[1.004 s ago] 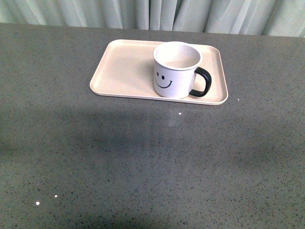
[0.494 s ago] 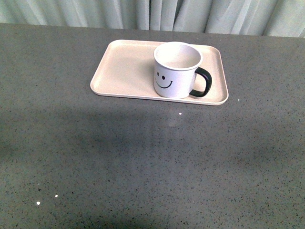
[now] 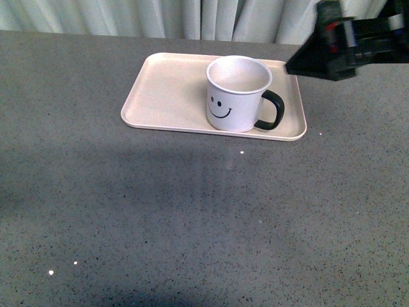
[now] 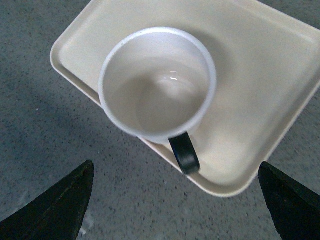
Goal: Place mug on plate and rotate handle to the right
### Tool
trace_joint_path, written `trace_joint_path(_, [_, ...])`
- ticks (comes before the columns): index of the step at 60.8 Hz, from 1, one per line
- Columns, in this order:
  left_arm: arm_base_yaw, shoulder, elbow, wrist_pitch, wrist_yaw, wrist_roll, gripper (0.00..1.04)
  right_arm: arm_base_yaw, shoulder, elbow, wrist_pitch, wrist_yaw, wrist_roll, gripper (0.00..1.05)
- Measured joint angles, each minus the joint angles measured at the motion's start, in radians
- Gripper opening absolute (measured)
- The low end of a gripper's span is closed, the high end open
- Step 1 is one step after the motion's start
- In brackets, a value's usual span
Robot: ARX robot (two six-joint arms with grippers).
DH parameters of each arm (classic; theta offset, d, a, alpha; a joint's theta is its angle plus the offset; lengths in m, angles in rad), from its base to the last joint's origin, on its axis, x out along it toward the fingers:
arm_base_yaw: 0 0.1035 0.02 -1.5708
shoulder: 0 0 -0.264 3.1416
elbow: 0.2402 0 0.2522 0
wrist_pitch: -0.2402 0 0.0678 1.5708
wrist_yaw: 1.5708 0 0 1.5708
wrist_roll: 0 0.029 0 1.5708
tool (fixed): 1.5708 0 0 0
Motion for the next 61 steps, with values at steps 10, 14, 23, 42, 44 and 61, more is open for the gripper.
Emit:
trace_joint_path(10, [0.000, 0.000, 0.000, 0.000, 0.000, 0.000, 0.95, 0.030, 0.158, 0.158, -0.030, 0.063, 0.043, 0.96])
trace_joint_path(14, [0.000, 0.000, 0.000, 0.000, 0.000, 0.000, 0.95, 0.030, 0.179, 0.186, -0.040, 0.071, 0.051, 0.95])
trace_joint_path(23, [0.000, 0.000, 0.000, 0.000, 0.000, 0.000, 0.95, 0.030, 0.203, 0.229, -0.065, 0.074, 0.056, 0.95])
trace_joint_path(42, [0.000, 0.000, 0.000, 0.000, 0.000, 0.000, 0.95, 0.032, 0.287, 0.278, -0.086, 0.095, 0.058, 0.95])
trace_joint_path(44, [0.000, 0.000, 0.000, 0.000, 0.000, 0.000, 0.95, 0.033, 0.293, 0.282, -0.088, 0.095, 0.058, 0.94])
trace_joint_path(61, [0.000, 0.000, 0.000, 0.000, 0.000, 0.000, 0.95, 0.052, 0.321, 0.334, -0.113, 0.094, 0.061, 0.55])
